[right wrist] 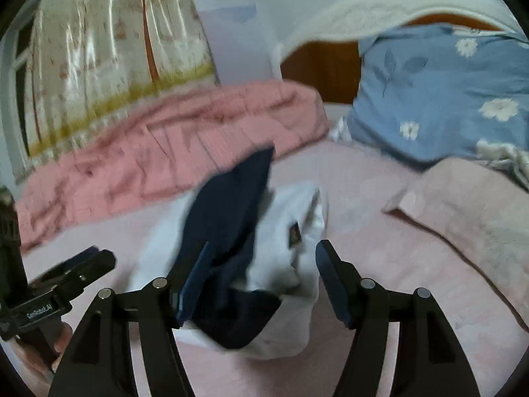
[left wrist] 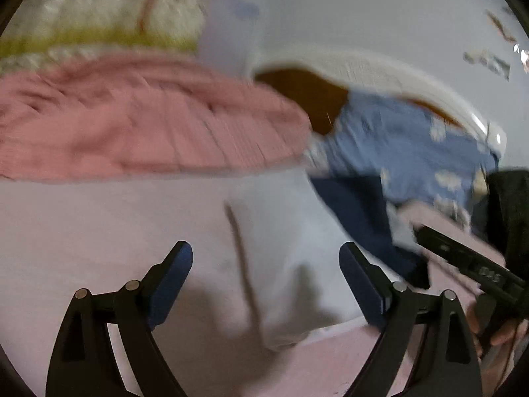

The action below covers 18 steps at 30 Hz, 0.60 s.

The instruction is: Fold large clothes

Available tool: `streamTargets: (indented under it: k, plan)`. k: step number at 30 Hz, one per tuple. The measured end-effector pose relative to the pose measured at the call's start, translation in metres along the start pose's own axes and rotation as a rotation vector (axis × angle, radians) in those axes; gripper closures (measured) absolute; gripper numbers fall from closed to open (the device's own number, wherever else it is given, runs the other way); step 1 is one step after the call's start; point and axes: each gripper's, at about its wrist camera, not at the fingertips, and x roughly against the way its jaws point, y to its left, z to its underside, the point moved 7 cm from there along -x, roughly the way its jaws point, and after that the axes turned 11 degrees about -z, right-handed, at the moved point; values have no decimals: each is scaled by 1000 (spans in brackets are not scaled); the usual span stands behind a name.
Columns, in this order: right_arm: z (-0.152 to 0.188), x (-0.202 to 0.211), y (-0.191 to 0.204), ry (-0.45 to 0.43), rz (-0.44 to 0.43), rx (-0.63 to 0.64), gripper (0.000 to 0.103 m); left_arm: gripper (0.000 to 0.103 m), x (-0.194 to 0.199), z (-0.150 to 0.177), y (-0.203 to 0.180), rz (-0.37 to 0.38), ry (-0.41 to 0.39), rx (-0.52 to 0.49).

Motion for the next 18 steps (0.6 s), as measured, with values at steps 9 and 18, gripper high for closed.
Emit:
streamTargets:
  k: [9, 18]
  plan:
    - [-12, 95, 73, -192, -28, 91, 13, 0, 170, -47, 55, -239, -453, -55]
    - [19, 140, 137, -346, 29, 197, 0, 0, 229, -10, 56, -299, -501, -155]
